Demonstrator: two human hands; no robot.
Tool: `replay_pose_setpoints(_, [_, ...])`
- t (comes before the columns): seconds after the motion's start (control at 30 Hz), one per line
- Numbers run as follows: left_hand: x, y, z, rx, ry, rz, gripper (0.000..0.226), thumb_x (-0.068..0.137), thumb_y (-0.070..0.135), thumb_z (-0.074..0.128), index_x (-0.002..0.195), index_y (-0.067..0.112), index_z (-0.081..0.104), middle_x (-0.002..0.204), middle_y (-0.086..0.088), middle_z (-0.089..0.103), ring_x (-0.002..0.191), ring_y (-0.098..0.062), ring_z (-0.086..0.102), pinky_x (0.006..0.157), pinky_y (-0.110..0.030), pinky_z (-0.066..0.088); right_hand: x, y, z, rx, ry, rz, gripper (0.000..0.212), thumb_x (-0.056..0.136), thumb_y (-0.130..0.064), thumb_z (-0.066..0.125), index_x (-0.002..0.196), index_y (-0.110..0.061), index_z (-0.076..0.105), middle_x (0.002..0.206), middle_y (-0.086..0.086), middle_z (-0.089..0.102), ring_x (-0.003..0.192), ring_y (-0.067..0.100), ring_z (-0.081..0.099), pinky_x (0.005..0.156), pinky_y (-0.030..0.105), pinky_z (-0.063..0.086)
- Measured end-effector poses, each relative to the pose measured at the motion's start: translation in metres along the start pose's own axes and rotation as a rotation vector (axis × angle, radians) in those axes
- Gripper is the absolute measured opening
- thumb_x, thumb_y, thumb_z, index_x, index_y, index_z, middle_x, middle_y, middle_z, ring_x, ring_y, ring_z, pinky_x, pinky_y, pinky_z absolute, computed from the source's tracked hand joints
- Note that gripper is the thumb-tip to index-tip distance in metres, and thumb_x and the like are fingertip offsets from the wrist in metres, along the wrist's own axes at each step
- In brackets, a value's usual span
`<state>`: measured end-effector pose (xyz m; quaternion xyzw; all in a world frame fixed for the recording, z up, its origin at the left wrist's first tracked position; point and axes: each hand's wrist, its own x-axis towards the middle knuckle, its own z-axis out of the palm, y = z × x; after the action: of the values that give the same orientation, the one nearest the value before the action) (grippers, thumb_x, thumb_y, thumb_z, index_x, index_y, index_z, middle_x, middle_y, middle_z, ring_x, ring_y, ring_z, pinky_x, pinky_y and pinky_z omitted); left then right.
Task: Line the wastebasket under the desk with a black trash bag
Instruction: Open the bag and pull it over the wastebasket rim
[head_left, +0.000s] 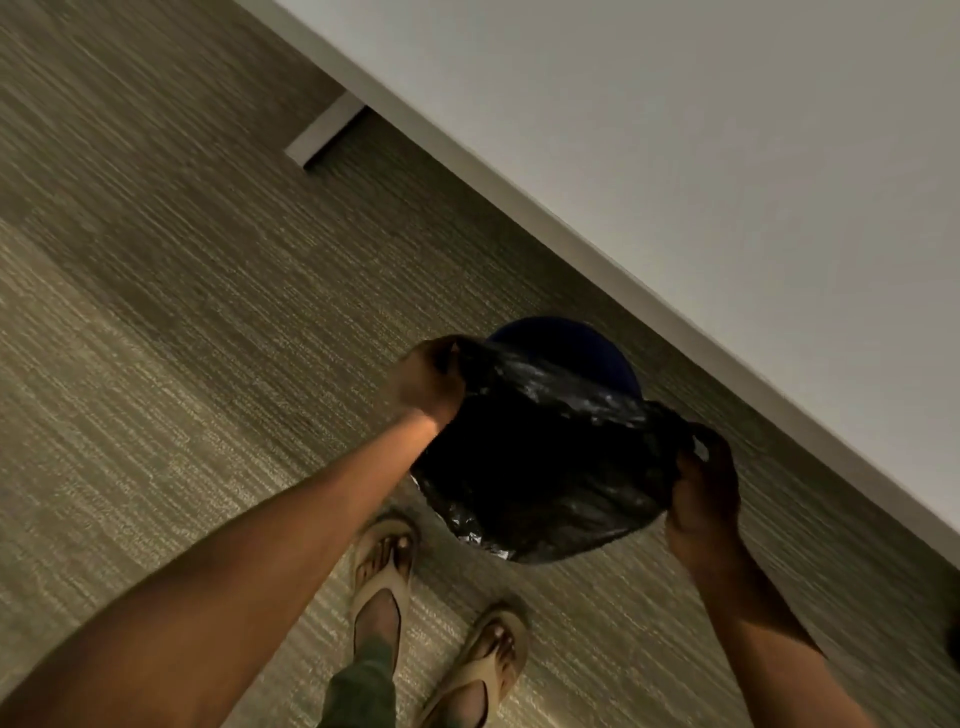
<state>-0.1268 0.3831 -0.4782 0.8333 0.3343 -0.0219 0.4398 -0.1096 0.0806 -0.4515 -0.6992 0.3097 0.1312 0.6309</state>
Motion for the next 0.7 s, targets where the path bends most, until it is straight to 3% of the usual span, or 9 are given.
replay_pose_setpoints(0.1, [0.032, -0.016, 0.014, 0.209, -0.061, 0.225, 0.034, 0.093, 0.012, 0.058, 0.118, 0.026, 0.077, 0.112, -0.011, 0.079, 0.099, -0.034, 0.074, 0.084, -0.043, 0.061, 0.042, 0.014, 0.009, -0.216, 0.039, -0.063, 0.020, 0.092, -0.025, 0.071, 0.103, -0.032, 0.056, 0.123, 0.021, 0.063, 0.104, 0.036, 0.064, 0.077, 0.041, 0.049])
replay_pose_setpoints(0.2, [0.062, -0.022, 0.026, 0.290, -0.045, 0.186, 0.033, 0.092, 0.014, 0.059, 0.119, 0.020, 0.076, 0.113, -0.016, 0.075, 0.103, -0.038, 0.071, 0.085, -0.043, 0.059, 0.073, 0.022, 0.006, -0.465, 0.046, -0.285, 0.004, 0.097, -0.014, 0.057, 0.099, -0.017, 0.057, 0.101, 0.012, 0.056, 0.094, 0.025, 0.054, 0.078, 0.039, 0.041])
replay_pose_setpoints(0.3, [0.083, -0.024, 0.046, 0.346, -0.068, 0.162, 0.031, 0.098, 0.020, 0.058, 0.124, 0.010, 0.071, 0.116, -0.021, 0.070, 0.106, -0.042, 0.068, 0.087, -0.046, 0.057, 0.094, 0.032, 0.006, -0.875, -0.069, -0.608, 0.025, 0.094, 0.003, 0.048, 0.095, -0.010, 0.070, 0.100, 0.013, 0.067, 0.090, 0.029, 0.062, 0.079, 0.039, 0.046])
replay_pose_setpoints(0.37, [0.090, -0.023, 0.059, 0.375, -0.105, 0.209, 0.029, 0.100, 0.018, 0.056, 0.121, 0.005, 0.070, 0.116, -0.023, 0.068, 0.105, -0.043, 0.067, 0.087, -0.047, 0.056, 0.103, 0.037, 0.009, -1.048, -0.150, -0.772, 0.039, 0.090, 0.009, 0.052, 0.111, -0.012, 0.078, 0.111, 0.015, 0.070, 0.090, 0.034, 0.067, 0.076, 0.042, 0.054])
replay_pose_setpoints(0.53, [0.102, -0.025, 0.078, 0.425, -0.116, 0.262, 0.029, 0.100, 0.016, 0.053, 0.122, 0.005, 0.067, 0.114, -0.025, 0.067, 0.102, -0.048, 0.067, 0.077, -0.047, 0.052, 0.139, 0.037, 0.027, -1.186, -0.089, -0.697, 0.046, 0.105, -0.010, 0.049, 0.149, -0.020, 0.054, 0.117, 0.023, 0.067, 0.100, 0.046, 0.065, 0.080, 0.048, 0.050])
replay_pose_setpoints(0.6, [0.107, -0.028, 0.082, 0.430, -0.114, 0.245, 0.030, 0.101, 0.016, 0.050, 0.122, 0.005, 0.068, 0.114, -0.025, 0.066, 0.101, -0.048, 0.067, 0.073, -0.043, 0.048, 0.154, 0.033, 0.033, -1.214, -0.073, -0.633, 0.049, 0.106, -0.015, 0.046, 0.154, -0.024, 0.047, 0.126, 0.024, 0.065, 0.109, 0.047, 0.063, 0.086, 0.049, 0.049])
replay_pose_setpoints(0.7, [0.119, -0.030, 0.083, 0.477, -0.172, 0.256, 0.034, 0.103, 0.021, 0.048, 0.130, 0.012, 0.066, 0.120, -0.021, 0.064, 0.105, -0.045, 0.067, 0.080, -0.046, 0.054, 0.174, 0.028, 0.039, -1.248, -0.078, -0.622, 0.050, 0.106, -0.020, 0.044, 0.156, -0.024, 0.044, 0.137, 0.024, 0.062, 0.118, 0.048, 0.060, 0.093, 0.051, 0.049])
